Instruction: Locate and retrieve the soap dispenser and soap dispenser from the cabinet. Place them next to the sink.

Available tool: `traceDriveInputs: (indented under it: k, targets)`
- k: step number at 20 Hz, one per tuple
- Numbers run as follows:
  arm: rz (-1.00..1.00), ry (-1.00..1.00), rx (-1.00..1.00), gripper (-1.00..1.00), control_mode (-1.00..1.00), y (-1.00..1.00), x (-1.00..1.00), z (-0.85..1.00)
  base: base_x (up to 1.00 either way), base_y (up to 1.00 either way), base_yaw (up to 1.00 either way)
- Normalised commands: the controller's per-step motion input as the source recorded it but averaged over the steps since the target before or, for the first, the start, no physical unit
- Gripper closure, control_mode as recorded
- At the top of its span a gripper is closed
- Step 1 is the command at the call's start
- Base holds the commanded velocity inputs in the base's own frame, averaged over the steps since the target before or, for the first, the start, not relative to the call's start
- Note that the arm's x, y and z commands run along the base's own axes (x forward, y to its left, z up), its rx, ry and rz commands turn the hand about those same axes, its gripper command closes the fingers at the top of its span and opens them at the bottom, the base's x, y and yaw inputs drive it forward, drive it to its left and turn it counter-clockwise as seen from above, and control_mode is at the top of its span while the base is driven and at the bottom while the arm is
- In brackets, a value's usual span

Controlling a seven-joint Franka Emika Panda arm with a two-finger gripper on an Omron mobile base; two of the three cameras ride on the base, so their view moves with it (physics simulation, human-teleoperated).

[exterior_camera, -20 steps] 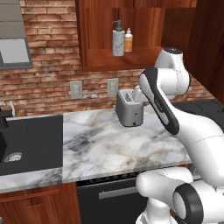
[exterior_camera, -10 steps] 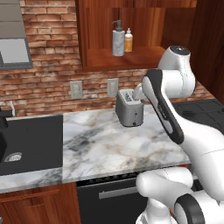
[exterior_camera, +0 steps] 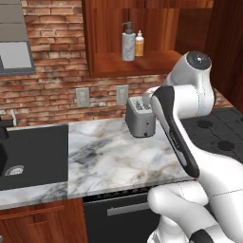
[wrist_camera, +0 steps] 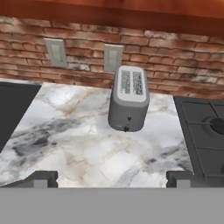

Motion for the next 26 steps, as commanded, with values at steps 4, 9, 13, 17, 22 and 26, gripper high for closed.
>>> traceDriveInputs:
  k: [4,9,13,17,22,26]
  targets:
    - [-0.08,-0.07,0.04,-1.00,-1.00,0.13,0.14,0.50,0.00,0.00,0.00]
    - [-0.10,-0.02,0.09,-1.00,-1.00,0.17,0.21,0.44,0.00,0.00,0.00]
    - [-0.07,0.00,0.11,-1.00,-1.00,0.09,0.11,0.38,0.00,0.00,0.00]
    - [0.00,-0.02,0.11,-1.00,-1.00,0.00,0.01,0.50,0.00,0.00,0.00]
    - [0.07,-0.13,0.04,-1.00,-1.00,-0.03,0.03,0.22,0.00,0.00,0.00]
    - [0.11,-0.20,0.00,-1.00,-1.00,-0.05,0.16,0.00,0.00,0.00,0.00]
